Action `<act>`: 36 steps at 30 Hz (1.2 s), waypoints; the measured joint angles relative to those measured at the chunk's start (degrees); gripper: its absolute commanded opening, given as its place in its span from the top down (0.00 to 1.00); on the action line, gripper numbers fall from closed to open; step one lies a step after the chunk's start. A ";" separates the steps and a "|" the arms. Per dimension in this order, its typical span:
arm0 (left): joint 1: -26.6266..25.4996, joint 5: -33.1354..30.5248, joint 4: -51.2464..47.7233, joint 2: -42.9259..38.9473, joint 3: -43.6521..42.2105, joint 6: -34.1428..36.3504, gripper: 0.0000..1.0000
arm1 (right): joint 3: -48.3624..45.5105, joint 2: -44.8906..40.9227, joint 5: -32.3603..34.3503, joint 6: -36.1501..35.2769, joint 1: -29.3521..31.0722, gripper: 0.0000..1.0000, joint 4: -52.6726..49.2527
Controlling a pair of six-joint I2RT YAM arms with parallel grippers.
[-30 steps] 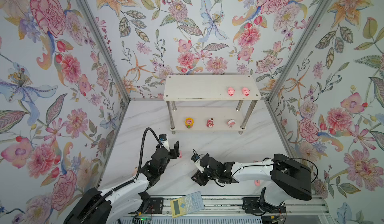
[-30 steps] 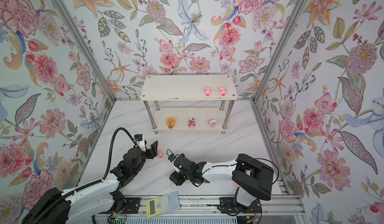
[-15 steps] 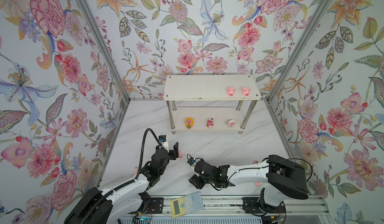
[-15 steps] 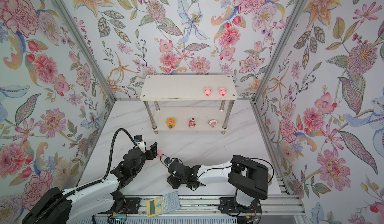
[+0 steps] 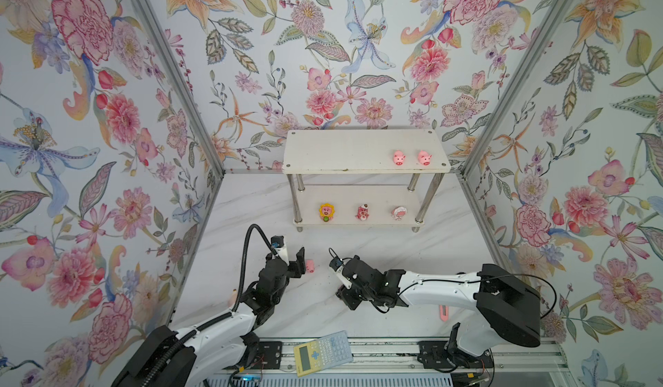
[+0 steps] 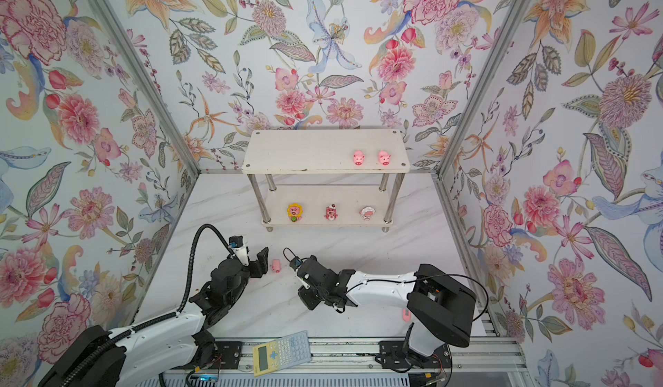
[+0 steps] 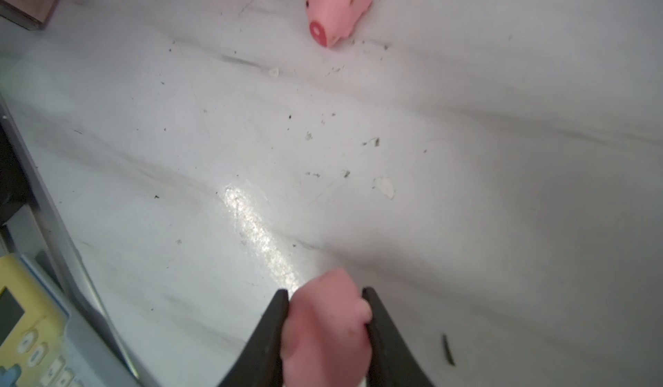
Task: Place and organize the plastic toys onto the shelf
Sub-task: 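Close the right gripper on the pig and lift it, then carry the pig up to the top shelf with the right gripper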
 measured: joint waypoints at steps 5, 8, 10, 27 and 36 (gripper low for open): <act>0.81 0.20 0.15 0.00 -0.28 0.00 0.24 | 14.34 -3.61 -0.44 -7.54 -6.23 0.66 -7.87; 1.03 0.22 0.24 0.15 -0.28 0.00 0.24 | 25.42 -4.09 -0.46 -12.28 -10.25 0.65 -12.20; 1.20 0.26 0.26 0.37 -0.28 0.00 0.24 | 32.52 -3.85 -0.26 -15.13 -12.55 0.65 -14.91; 4.02 2.12 1.38 5.20 -0.37 0.42 0.24 | 69.46 9.53 3.17 -30.34 -24.63 0.62 -32.70; 4.13 3.80 1.90 8.00 1.86 0.42 0.24 | 74.18 14.36 0.92 -32.63 -30.10 0.62 -37.64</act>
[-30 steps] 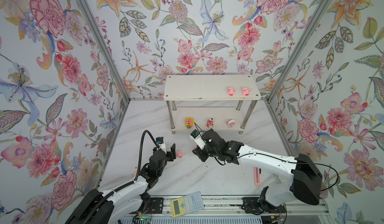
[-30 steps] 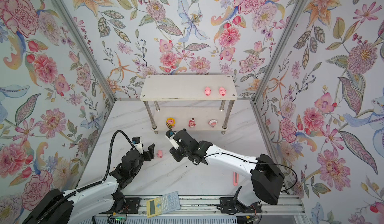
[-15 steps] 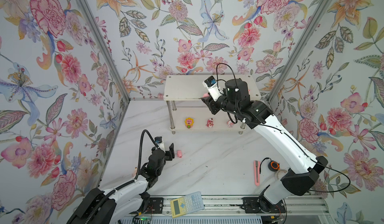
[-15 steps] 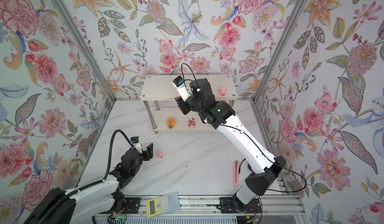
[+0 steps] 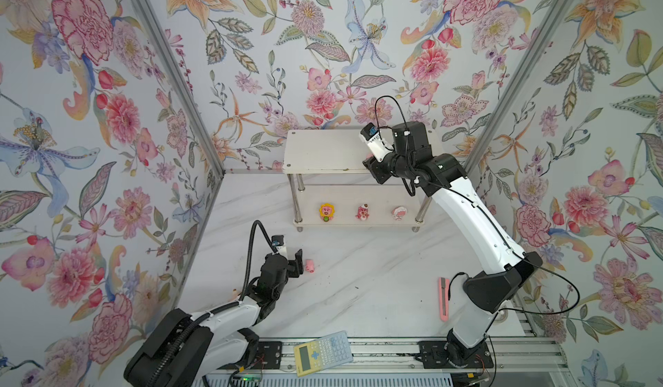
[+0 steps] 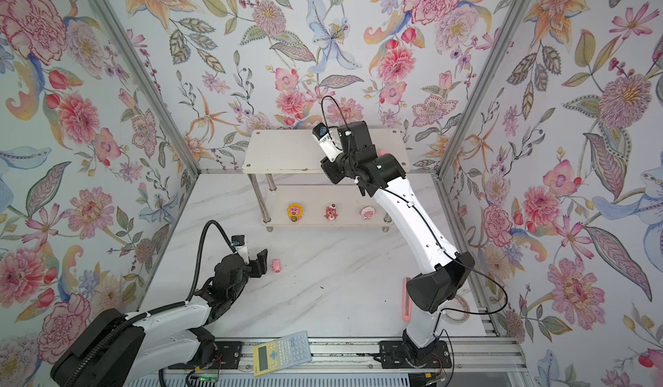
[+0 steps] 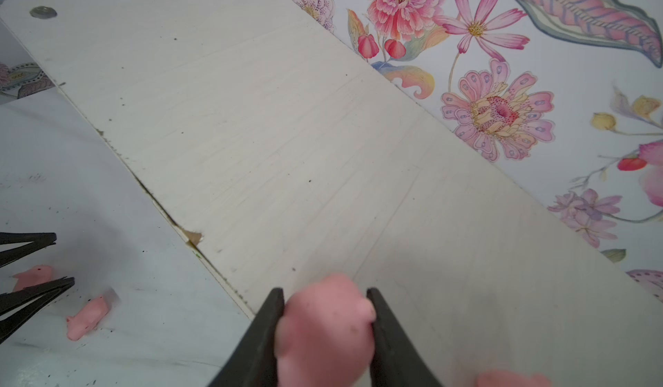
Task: Place and organize the plastic toys onto the shelf
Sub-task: 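Carry the pig up to the top shelf with the right gripper, then lower the pig onto the top shelf and open the right gripper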
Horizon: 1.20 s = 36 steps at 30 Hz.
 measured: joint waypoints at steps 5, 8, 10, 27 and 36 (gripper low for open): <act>0.04 0.76 0.31 0.00 0.68 -0.02 0.24 | 1.66 1.18 -1.31 -0.22 -0.83 0.61 -0.83; 0.07 0.92 0.24 0.00 0.83 0.00 0.24 | 2.91 2.27 -2.38 -0.20 -1.64 0.59 -1.03; 0.07 0.92 0.24 0.00 0.83 -0.02 0.24 | 3.30 2.69 -3.41 -0.17 -2.12 0.56 -0.94; 0.17 0.94 0.24 1.36 1.33 -0.02 0.24 | 3.80 4.17 -5.86 -0.13 -3.28 0.37 -0.42; 0.17 0.98 0.26 1.77 1.33 -0.02 0.24 | 3.82 4.17 -8.17 1.07 -4.13 0.39 -0.85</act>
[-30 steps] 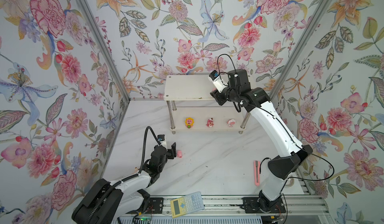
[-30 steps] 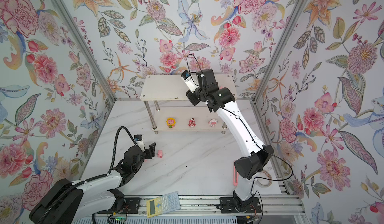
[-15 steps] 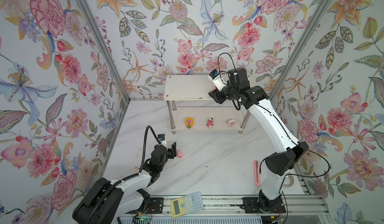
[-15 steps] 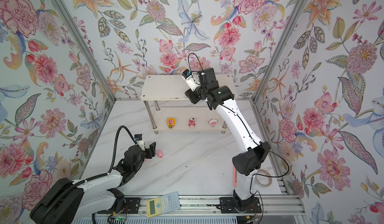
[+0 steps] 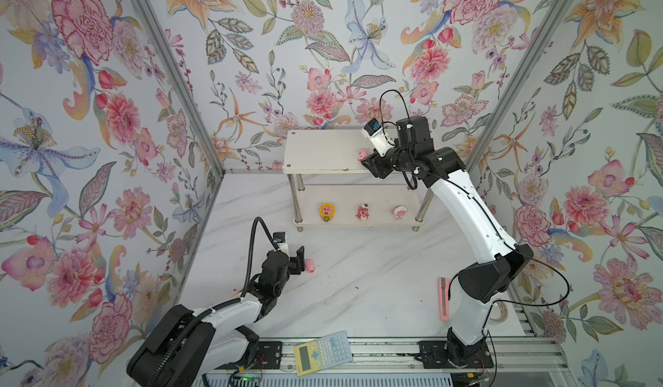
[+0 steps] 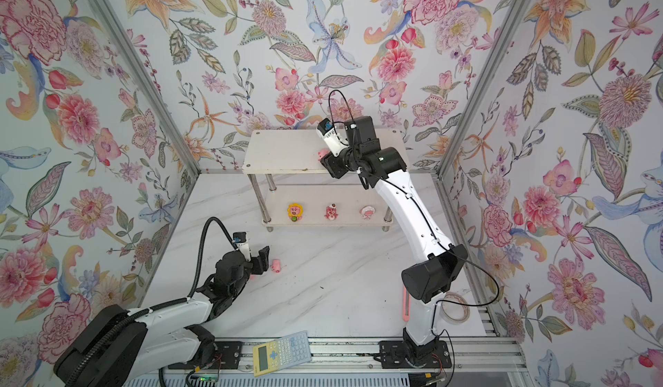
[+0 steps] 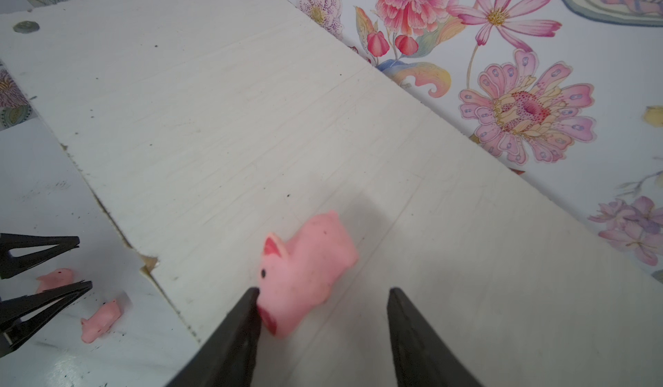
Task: Place and organize the plastic toys onto the shelf
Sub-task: 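Lower the pig onto the top shelf and open the right gripper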
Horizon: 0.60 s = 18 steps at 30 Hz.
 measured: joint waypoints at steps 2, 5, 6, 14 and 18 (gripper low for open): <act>0.00 0.00 0.00 0.07 0.00 0.00 0.24 | 0.00 0.00 -0.68 0.50 -0.09 0.37 -0.07; 0.00 0.00 0.00 0.07 0.00 0.00 0.24 | 0.00 -0.13 -1.92 1.22 -0.20 0.35 -0.50; 0.00 0.00 0.00 0.07 0.00 0.00 0.24 | 0.00 -0.24 -2.38 1.42 -0.20 0.35 -0.70; 0.04 0.42 0.11 0.07 0.00 -0.02 0.24 | 1.09 -1.33 -5.99 3.52 -0.20 0.33 -1.55; 0.04 1.03 0.39 0.07 0.00 -0.04 0.24 | 1.81 -2.29 -6.40 4.59 -0.20 0.38 -1.44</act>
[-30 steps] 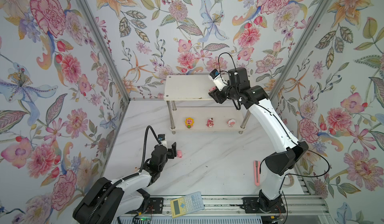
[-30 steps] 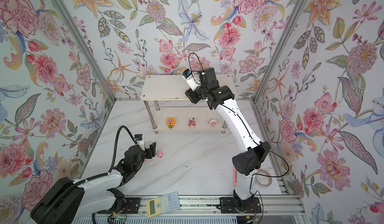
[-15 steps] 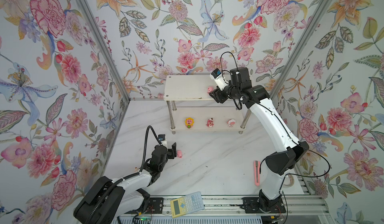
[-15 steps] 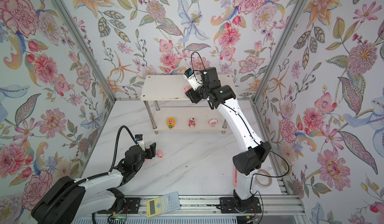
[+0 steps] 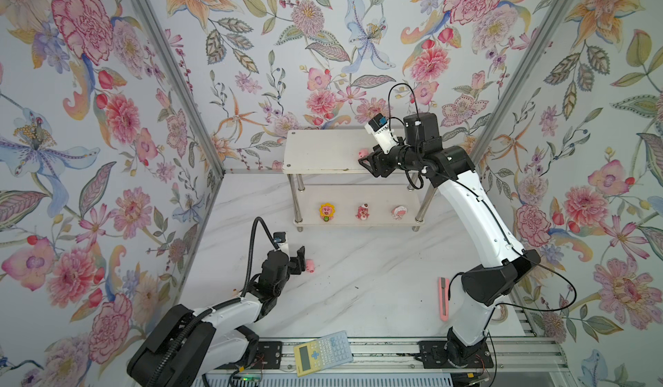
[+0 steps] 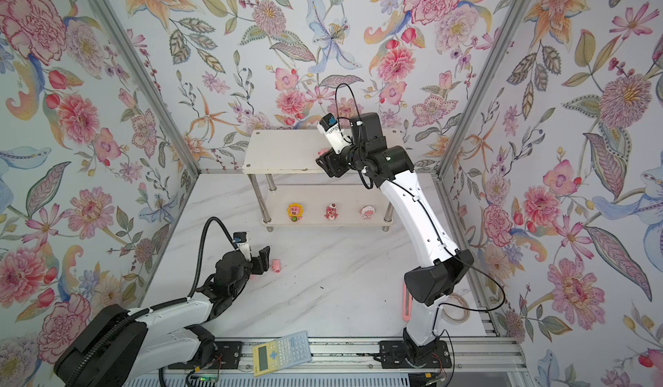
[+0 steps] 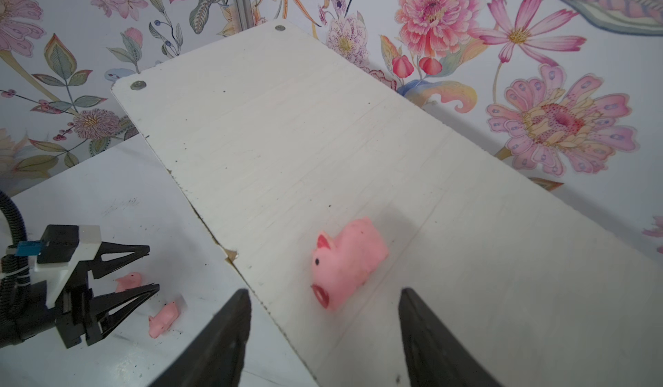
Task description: Place and organize the plastic toys onto the shelf
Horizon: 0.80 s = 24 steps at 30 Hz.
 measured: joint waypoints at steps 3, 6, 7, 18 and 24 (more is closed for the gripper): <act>0.00 0.20 0.04 0.00 0.00 0.00 0.24 | 0.00 -0.74 0.00 1.20 0.00 0.56 0.07; 0.00 0.22 0.07 0.00 0.00 0.00 0.24 | 0.39 -0.90 -0.07 1.99 0.00 0.95 0.44; 0.00 0.22 0.07 0.00 0.00 0.00 0.24 | 0.52 -0.90 -0.04 2.16 0.00 1.00 0.48; 0.00 0.20 0.66 0.02 0.00 0.02 0.24 | 2.21 0.50 3.28 3.28 1.49 1.00 1.05; 0.00 0.20 0.72 0.09 -0.02 0.02 0.23 | 3.21 3.02 4.37 3.32 1.73 1.00 1.33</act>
